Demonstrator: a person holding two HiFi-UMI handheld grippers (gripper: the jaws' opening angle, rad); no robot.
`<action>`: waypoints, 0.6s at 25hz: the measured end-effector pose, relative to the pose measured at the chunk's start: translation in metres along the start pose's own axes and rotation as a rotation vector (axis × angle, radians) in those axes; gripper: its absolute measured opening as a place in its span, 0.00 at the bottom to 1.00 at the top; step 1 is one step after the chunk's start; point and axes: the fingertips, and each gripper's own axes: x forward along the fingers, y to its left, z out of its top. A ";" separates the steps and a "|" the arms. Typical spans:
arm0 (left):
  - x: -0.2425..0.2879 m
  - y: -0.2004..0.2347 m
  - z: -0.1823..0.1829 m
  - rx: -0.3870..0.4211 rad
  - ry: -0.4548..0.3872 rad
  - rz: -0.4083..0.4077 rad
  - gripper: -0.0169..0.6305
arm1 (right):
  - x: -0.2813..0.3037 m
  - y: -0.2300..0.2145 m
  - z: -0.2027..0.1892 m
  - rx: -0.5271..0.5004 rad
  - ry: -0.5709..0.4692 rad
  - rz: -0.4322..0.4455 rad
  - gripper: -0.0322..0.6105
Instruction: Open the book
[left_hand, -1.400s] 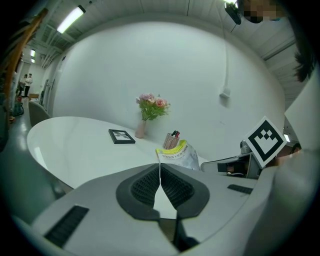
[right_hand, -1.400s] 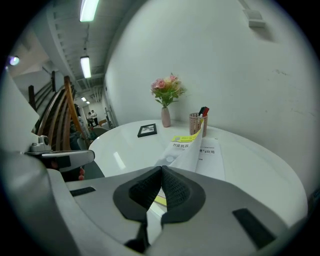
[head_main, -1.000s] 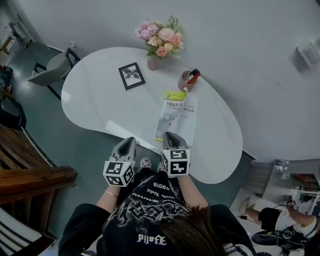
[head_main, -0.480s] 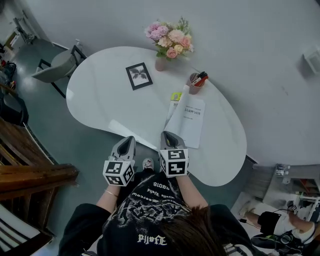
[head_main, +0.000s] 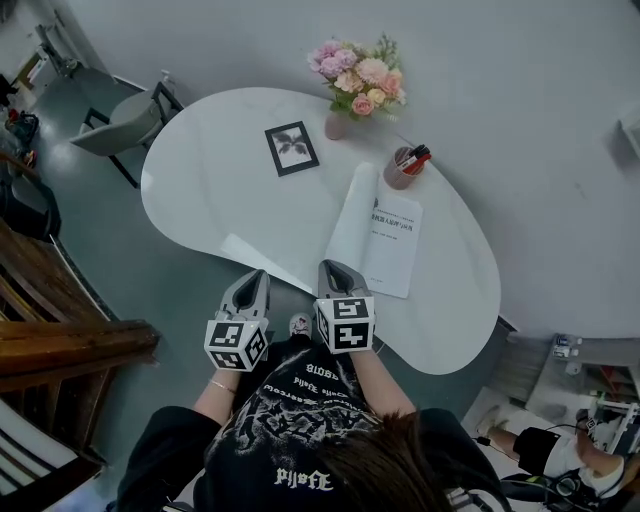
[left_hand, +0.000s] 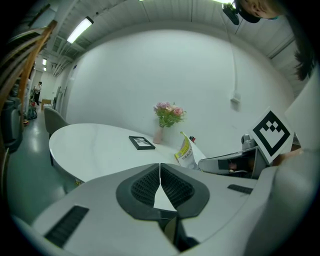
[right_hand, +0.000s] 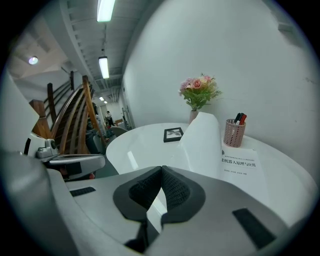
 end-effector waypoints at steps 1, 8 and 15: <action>-0.001 0.003 0.000 -0.004 0.000 0.006 0.06 | 0.002 0.003 0.001 -0.004 0.001 0.006 0.09; -0.004 0.012 -0.002 -0.006 0.005 0.019 0.06 | 0.013 0.029 0.007 -0.024 0.001 0.071 0.09; -0.006 0.026 -0.002 -0.020 0.006 0.048 0.06 | 0.026 0.042 0.010 -0.039 0.013 0.108 0.09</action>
